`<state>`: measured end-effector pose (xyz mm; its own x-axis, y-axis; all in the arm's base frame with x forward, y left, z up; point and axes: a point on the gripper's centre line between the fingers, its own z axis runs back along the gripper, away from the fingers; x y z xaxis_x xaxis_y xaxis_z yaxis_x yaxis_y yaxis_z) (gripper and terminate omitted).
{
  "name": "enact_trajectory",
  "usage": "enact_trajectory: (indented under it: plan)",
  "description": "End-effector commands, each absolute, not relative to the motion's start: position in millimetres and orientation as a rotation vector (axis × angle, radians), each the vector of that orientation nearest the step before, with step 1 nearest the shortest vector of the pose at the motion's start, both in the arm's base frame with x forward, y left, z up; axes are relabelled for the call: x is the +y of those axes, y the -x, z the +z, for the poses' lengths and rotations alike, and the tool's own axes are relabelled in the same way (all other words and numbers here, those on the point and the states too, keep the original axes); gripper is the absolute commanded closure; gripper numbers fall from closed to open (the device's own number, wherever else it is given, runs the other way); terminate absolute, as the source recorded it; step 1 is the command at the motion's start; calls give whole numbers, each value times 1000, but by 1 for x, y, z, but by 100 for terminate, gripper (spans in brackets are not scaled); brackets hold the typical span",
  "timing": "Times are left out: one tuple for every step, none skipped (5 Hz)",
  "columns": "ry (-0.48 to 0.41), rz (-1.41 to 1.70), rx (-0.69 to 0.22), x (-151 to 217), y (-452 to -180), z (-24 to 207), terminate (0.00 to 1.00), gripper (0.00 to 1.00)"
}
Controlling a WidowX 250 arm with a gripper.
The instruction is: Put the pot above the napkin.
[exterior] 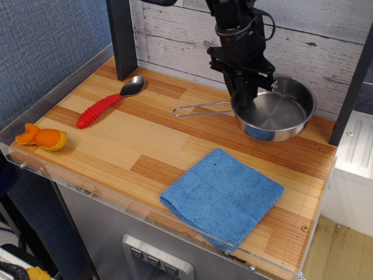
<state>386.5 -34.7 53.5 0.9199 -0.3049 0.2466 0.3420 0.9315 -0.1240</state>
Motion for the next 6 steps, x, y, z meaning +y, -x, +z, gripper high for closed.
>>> enact_trajectory:
  plan:
    - [162,-375,-243,-41,-385,55,0,100]
    - [153,-401,-233,-50,-385,48,0,100]
    - [151,-409,-224,-55,-384,43,0,100]
    - [156,-439,-216,-59,-384,40,0,100]
    - [141,-428,-208,-57,-385,40,0,0]
    - [136,-418,-202,-55,-385,40,0,0]
